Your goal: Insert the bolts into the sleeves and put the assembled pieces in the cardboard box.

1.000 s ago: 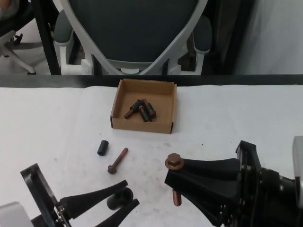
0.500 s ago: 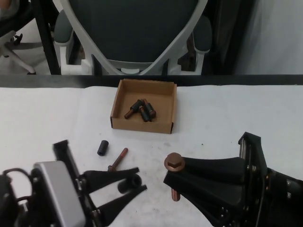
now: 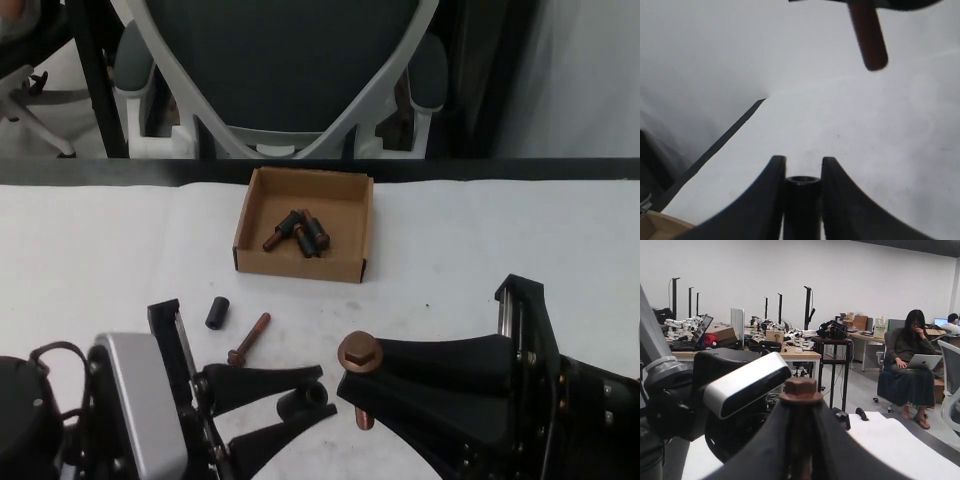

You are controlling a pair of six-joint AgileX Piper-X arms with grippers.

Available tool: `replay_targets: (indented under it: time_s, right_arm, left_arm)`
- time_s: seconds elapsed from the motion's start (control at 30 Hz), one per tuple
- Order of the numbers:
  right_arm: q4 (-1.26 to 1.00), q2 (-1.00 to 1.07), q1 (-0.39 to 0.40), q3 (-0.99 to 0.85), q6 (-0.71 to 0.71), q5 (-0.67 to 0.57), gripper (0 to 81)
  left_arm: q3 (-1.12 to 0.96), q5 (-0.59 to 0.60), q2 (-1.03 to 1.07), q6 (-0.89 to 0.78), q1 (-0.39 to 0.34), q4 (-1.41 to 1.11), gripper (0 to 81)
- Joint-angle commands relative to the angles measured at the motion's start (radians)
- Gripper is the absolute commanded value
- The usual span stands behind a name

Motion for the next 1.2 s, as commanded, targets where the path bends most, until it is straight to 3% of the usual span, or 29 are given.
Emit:
replay_targets:
  time_s: [0.0, 0.43, 1.17]
  right_arm:
    - [-0.008, -0.011, -0.001, -0.013, -0.006, -0.002, 0.2]
    - [0.011, -0.009, -0.001, -0.013, -0.006, -0.002, 0.2]
    - [0.044, -0.009, -0.001, -0.039, 0.000, -0.042, 0.2]
  left_arm:
    - [-0.011, 0.021, 0.000, -0.056, 0.000, -0.053, 0.8]
    - [-0.011, 0.165, 0.000, -0.288, 0.000, -0.106, 0.8]
    - [-0.012, 0.194, 0.000, -0.318, -0.027, -0.162, 0.8]
